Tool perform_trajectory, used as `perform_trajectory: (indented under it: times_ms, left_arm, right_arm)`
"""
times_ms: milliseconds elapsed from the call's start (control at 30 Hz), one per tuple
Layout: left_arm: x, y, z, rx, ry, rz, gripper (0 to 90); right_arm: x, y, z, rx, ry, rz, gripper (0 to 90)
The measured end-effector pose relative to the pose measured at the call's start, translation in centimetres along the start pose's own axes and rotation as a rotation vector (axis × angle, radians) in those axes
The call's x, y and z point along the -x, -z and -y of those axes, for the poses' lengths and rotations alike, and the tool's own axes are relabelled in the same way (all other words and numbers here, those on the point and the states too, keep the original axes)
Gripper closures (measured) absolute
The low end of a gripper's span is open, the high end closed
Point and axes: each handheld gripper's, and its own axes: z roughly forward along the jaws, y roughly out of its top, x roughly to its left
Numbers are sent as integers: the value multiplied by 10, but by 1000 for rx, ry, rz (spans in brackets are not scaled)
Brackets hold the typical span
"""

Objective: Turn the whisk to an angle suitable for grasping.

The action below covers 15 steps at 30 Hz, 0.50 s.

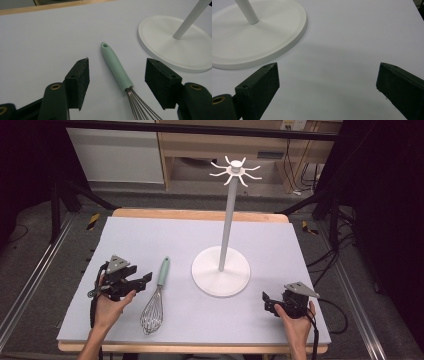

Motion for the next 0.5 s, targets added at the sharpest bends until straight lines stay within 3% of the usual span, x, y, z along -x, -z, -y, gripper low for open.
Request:
perform_trajectory:
  times_ms: [500]
  left_arm:
    - [16,-22,-3,-119,-67,-1,372]
  right_arm:
    - [-2,-2,0,-9,9,-9,52]
